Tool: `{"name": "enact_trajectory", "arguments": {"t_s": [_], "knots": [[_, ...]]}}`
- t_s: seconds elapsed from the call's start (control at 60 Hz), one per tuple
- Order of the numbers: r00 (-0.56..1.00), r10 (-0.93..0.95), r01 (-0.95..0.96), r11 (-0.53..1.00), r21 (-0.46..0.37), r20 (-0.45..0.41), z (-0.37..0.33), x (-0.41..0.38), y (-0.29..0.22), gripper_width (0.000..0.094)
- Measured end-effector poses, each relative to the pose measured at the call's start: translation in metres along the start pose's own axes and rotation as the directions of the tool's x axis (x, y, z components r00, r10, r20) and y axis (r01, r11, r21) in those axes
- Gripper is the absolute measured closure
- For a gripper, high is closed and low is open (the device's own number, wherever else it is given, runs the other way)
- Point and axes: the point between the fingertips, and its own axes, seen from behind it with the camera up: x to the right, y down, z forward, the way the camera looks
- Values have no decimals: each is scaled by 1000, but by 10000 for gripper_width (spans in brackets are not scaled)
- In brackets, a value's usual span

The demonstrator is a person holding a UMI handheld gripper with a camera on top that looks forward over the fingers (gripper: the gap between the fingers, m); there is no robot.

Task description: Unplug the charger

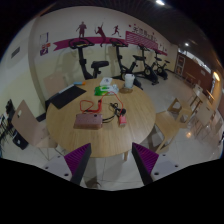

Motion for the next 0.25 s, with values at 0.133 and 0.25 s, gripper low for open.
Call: {"name": "enact_trajectory", "arguments": {"t_s": [0.133, 0.25], "knots": [[999, 2, 0, 999, 39, -51, 1, 15, -17, 80], [999, -10, 12, 999, 51, -38, 3, 11, -25, 79]]}}
